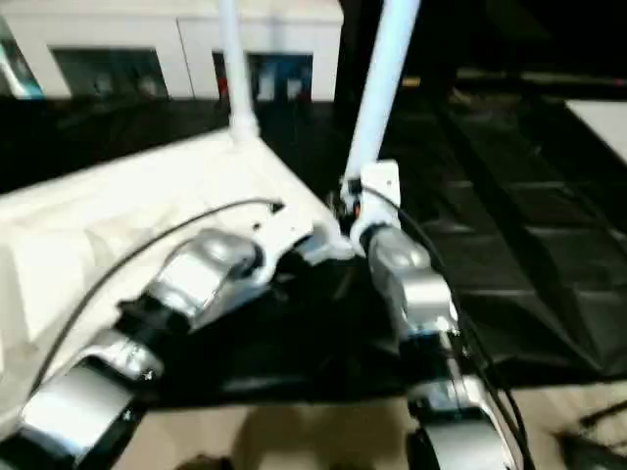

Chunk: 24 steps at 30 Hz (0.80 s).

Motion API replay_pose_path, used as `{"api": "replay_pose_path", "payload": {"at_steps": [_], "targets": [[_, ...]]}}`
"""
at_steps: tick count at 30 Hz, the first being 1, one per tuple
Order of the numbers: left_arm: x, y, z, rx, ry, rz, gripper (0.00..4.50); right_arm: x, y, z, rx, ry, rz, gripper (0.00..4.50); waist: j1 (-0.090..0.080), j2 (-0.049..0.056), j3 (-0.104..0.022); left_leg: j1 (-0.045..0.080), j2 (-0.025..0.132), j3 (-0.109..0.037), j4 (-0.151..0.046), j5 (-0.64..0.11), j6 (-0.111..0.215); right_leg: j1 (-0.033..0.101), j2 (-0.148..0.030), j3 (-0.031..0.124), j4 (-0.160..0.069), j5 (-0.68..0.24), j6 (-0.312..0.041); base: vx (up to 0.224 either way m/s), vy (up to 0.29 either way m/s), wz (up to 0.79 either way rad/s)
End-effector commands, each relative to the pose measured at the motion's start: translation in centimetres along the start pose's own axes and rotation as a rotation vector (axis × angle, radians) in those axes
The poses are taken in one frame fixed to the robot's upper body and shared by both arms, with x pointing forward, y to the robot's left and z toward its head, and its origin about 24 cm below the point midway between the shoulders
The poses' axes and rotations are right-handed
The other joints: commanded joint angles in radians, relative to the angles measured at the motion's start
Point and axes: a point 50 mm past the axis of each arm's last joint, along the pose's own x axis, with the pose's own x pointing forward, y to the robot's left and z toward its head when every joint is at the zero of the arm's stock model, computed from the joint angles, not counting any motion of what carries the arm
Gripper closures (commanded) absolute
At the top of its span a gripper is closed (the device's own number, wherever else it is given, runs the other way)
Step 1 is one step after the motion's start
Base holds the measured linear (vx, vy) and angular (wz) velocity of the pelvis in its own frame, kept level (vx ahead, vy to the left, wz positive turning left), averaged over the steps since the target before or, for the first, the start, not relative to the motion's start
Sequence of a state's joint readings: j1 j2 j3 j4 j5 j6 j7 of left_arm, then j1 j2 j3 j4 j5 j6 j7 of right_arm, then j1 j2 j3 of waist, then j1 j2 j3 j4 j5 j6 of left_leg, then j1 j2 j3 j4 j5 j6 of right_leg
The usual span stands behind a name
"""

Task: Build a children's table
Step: Rotate leg to tighten

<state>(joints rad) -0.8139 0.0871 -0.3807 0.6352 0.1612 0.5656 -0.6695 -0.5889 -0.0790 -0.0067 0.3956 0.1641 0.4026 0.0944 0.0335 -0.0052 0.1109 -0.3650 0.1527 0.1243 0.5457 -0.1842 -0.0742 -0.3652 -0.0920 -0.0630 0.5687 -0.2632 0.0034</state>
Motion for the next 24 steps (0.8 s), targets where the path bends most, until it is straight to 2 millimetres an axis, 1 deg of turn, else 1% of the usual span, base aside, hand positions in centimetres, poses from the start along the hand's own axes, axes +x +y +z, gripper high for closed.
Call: {"api": "replay_pose_path", "payload": {"at_steps": [1, 2, 3, 4, 5, 6, 7, 8, 9, 10, 11, 12, 13, 14, 15, 16, 17, 18, 19, 20, 21, 22, 23, 24], "targets": [[0.1, 0.2, -1.6, 0.012, 0.077, 0.011, 4.50, -0.9, -0.2, -7.4, 0.053, 0.322, -0.023, 2.66, -0.006, 0.013, -0.021, 0.008, 0.065, -0.024, -0.099, -0.482, -0.041, 0.007, -0.059, 0.046, -0.078, -0.253, -0.143, 0.000, 0.000, 0.00], [0.1, 0.3, -1.7, 0.010, 0.082, 0.015, 4.50, -0.8, -0.3, -7.4, 0.054, 0.324, -0.028, 2.66, -0.003, 0.009, -0.018, 0.005, 0.065, -0.019, -0.100, -0.446, -0.030, 0.006, -0.063, 0.048, -0.078, -0.263, -0.144, 0.000, 0.000, 0.00], [0.1, 0.3, -1.7, 0.010, 0.082, 0.015, 4.50, -0.8, -0.3, -7.4, 0.054, 0.324, -0.028, 2.66, -0.004, 0.006, -0.017, 0.007, 0.065, -0.016, -0.099, -0.442, -0.027, 0.004, -0.064, 0.050, -0.082, -0.279, -0.144, 0.000, 0.000, 0.00], [0.1, 0.5, -1.9, 0.011, 0.088, 0.020, 4.50, -0.7, -0.2, -7.5, 0.053, 0.328, -0.029, 2.66, -0.002, 0.006, -0.015, 0.011, 0.064, -0.013, -0.097, -0.444, -0.022, 0.000, -0.068, 0.052, -0.087, -0.322, -0.143, 0.000, 0.000, 0.00], [0.1, 0.5, -1.9, 0.012, 0.087, 0.019, 4.50, -0.7, -0.2, -7.5, 0.052, 0.329, -0.027, 2.66, -0.002, 0.005, -0.011, 0.014, 0.063, -0.012, -0.098, -0.464, -0.022, -0.004, -0.071, 0.053, -0.094, -0.384, -0.132, 0.000, 0.000, 0.00], [0.1, 0.5, -1.9, 0.011, 0.087, 0.020, 4.50, -0.6, -0.2, -7.5, 0.052, 0.329, -0.027, 2.66, -0.001, 0.004, -0.009, 0.016, 0.063, -0.013, -0.098, -0.478, -0.023, -0.006, -0.072, 0.052, -0.097, -0.423, -0.123, 0.000, 0.000, 0.00], [0.1, 0.6, -1.9, 0.010, 0.087, 0.019, 4.50, -0.5, -0.1, -7.4, 0.048, 0.330, -0.022, 2.66, -0.001, 0.004, -0.001, 0.022, 0.062, -0.015, -0.101, -0.520, -0.025, -0.012, -0.074, 0.051, -0.108, -0.512, -0.097, 0.000, 0.000, 0.00], [0.1, 0.6, -1.9, 0.014, 0.086, 0.017, 4.50, -0.5, -0.1, -7.4, 0.047, 0.328, -0.016, 2.66, -0.002, 0.004, -0.002, 0.027, 0.061, -0.018, -0.101, -0.541, -0.027, -0.013, -0.074, 0.049, -0.111, -0.548, -0.084, 0.000, 0.000, 0.00], [0.1, 0.6, -1.9, 0.021, 0.084, 0.014, 4.50, -0.4, 0.0, -7.2, 0.047, 0.324, -0.007, 2.66, -0.003, 0.009, -0.004, 0.025, 0.061, -0.024, -0.107, -0.555, -0.028, -0.006, -0.075, 0.045, -0.117, -0.577, -0.060, 0.000, 0.000, 0.00], [0.1, 0.6, -1.9, 0.025, 0.081, 0.011, 4.50, -0.3, 0.0, -7.1, 0.044, 0.319, 0.003, 2.66, -0.003, 0.009, -0.004, 0.026, 0.062, -0.025, -0.109, -0.559, -0.028, -0.007, -0.074, 0.044, -0.120, -0.574, -0.056, 0.000, 0.000, 0.00], [0.1, 0.6, -1.9, 0.029, 0.078, 0.006, 4.50, -0.2, 0.1, -6.9, 0.037, 0.311, 0.016, 2.66, -0.002, 0.006, -0.004, 0.028, 0.062, -0.023, -0.110, -0.555, -0.025, -0.009, -0.073, 0.043, -0.121, -0.562, -0.055, 0.000, 0.000, 0.00], [0.1, 0.6, -1.9, 0.033, 0.077, 0.003, 4.50, -0.1, 0.1, -6.7, 0.013, 0.299, 0.020, 2.66, -0.001, 0.013, -0.004, 0.031, 0.063, -0.023, -0.110, -0.555, -0.025, -0.011, -0.074, 0.044, -0.122, -0.556, -0.057, 0.000, 0.000, 0.00], [0.0, 0.6, -1.9, 0.036, 0.076, 0.000, 4.50, -0.1, 0.0, -6.5, -0.009, 0.289, 0.023, 2.66, -0.002, 0.009, -0.004, 0.031, 0.064, -0.021, -0.110, -0.547, -0.022, -0.011, -0.073, 0.044, -0.122, -0.535, -0.065, 0.000, 0.000, 0.00], [0.0, 0.6, -2.0, 0.042, 0.075, -0.005, 4.50, 0.0, 0.1, -6.1, -0.010, 0.262, 0.052, 2.66, -0.001, 0.011, -0.003, 0.027, 0.066, -0.021, -0.114, -0.534, -0.022, -0.006, -0.072, 0.043, -0.119, -0.509, -0.073, 0.000, 0.000, 0.00], [-0.1, 0.6, -2.0, 0.044, 0.074, -0.007, 4.50, 0.0, 0.2, -5.9, -0.007, 0.250, 0.067, 2.10, -0.002, 0.012, -0.002, 0.025, 0.067, -0.020, -0.115, -0.539, -0.023, -0.007, -0.071, 0.042, -0.119, -0.493, -0.078, 0.000, 0.000, 0.00], [-0.1, 0.7, -2.0, 0.048, 0.071, -0.009, 4.50, 0.0, 0.1, -5.2, 0.019, 0.211, 0.082, 1.96, -0.002, 0.012, -0.002, 0.026, 0.067, -0.019, -0.114, -0.540, -0.021, -0.007, -0.071, 0.042, -0.118, -0.490, -0.080, 0.000, 0.000, 0.00], [-0.2, 0.8, -2.0, 0.052, 0.068, -0.010, 4.50, 0.1, 0.1, -4.7, 0.028, 0.188, 0.092, 1.96, -0.001, 0.009, -0.003, 0.028, 0.068, -0.016, -0.113, -0.531, -0.017, -0.009, -0.073, 0.045, -0.119, -0.485, -0.087, 0.000, 0.000, 0.00], [-0.2, 0.8, -2.0, 0.052, 0.067, -0.010, 4.50, 0.1, 0.1, -4.6, 0.028, 0.182, 0.094, 1.96, -0.001, 0.009, -0.002, 0.027, 0.067, -0.016, -0.113, -0.523, -0.014, -0.008, -0.073, 0.046, -0.117, -0.482, -0.094, 0.000, 0.000, 0.00], [-0.3, 1.0, -1.9, 0.061, 0.060, -0.007, 4.50, 0.0, 0.0, -3.5, 0.019, 0.135, 0.116, 1.78, 0.006, 0.010, -0.008, 0.029, 0.072, -0.006, -0.109, -0.474, -0.006, -0.009, -0.078, 0.052, -0.117, -0.428, -0.117, 0.000, 0.000, 0.00], [-0.4, 1.0, -1.9, 0.062, 0.059, -0.007, 4.50, 0.0, 0.0, -3.4, 0.017, 0.131, 0.118, 1.62, 0.005, 0.006, -0.010, 0.023, 0.074, -0.008, -0.109, -0.439, -0.003, -0.003, -0.075, 0.051, -0.107, -0.390, -0.126, 0.000, 0.000, 0.00], [-0.4, 1.1, -1.8, 0.067, 0.056, -0.006, 4.50, 0.0, -0.1, -3.1, 0.011, 0.119, 0.123, 1.62, 0.006, 0.005, -0.014, 0.015, 0.074, -0.005, -0.110, -0.384, 0.005, 0.007, -0.072, 0.051, -0.098, -0.329, -0.139, 0.000, 0.000, 0.00], [-0.5, 1.1, -1.7, 0.071, 0.054, -0.007, 4.50, 0.0, -0.2, -2.7, 0.008, 0.107, 0.133, 1.53, 0.007, 0.009, -0.013, 0.009, 0.073, 0.003, -0.107, -0.308, 0.019, 0.008, -0.071, 0.052, -0.092, -0.242, -0.164, 0.000, 0.000, 0.00], [-0.7, 1.2, -1.7, 0.084, 0.049, -0.013, 4.50, -0.1, -0.3, -2.1, -0.004, 0.085, 0.146, 1.42, 0.010, 0.012, -0.014, 0.014, 0.077, 0.010, -0.105, -0.282, 0.030, 0.004, -0.070, 0.052, -0.091, -0.222, -0.182, 0.000, 0.000, 0.00], [-0.8, 1.2, -1.7, 0.092, 0.048, -0.019, 4.50, -0.2, -0.4, -1.6, -0.009, 0.068, 0.161, 1.33, 0.007, 0.010, -0.016, 0.015, 0.077, 0.014, -0.104, -0.291, 0.033, 0.002, -0.069, 0.052, -0.091, -0.230, -0.189, 0.000, 0.000, 0.00]]}}
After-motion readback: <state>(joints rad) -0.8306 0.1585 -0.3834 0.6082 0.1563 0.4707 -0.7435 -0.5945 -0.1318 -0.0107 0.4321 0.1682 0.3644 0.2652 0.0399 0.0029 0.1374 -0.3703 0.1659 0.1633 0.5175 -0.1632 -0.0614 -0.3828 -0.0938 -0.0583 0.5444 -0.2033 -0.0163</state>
